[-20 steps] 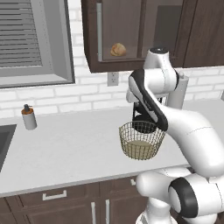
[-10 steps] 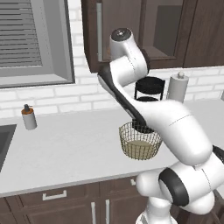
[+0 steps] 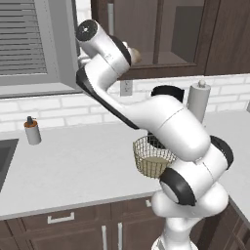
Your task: Open the cabinet, pick up the bread from the cabinet and place it in the basket. Then move the basket to the dining counter.
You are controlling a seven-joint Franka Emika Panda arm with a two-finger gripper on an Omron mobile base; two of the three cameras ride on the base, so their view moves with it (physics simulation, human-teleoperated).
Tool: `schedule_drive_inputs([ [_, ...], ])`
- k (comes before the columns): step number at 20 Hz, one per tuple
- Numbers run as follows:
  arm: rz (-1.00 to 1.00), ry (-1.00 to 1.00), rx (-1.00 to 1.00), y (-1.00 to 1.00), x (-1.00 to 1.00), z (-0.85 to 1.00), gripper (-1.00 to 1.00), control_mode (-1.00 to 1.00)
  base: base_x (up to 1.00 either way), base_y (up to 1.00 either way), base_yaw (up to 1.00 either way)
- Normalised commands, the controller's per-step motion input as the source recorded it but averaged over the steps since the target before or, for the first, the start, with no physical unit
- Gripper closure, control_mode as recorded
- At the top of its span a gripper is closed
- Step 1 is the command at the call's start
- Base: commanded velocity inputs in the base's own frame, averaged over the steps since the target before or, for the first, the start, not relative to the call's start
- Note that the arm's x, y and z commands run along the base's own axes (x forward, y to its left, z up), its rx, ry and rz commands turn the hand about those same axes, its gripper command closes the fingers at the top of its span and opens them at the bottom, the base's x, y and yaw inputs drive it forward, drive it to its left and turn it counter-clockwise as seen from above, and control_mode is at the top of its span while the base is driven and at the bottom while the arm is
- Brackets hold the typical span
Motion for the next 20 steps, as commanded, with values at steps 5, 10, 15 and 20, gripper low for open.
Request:
schedule_drive_inputs([
  [5,0.11,-0.01,0.03,0.07,0.44,0.47,-1.00,-1.00,0.00,0.00,0.00],
  [10,0.00,-0.02,0.00,0.16,0.04,0.02,-1.00,-1.00,0.00,0.00,0.00],
  [15,0.00,0.00,0.00,0.01,0.24,0.01,-1.00,-1.00,0.00,0.00,0.00],
  [20,0.00,-0.03,0.03,-0.27,0.15,0.00,-1.00,-1.00,0.00,0.00,0.00],
])
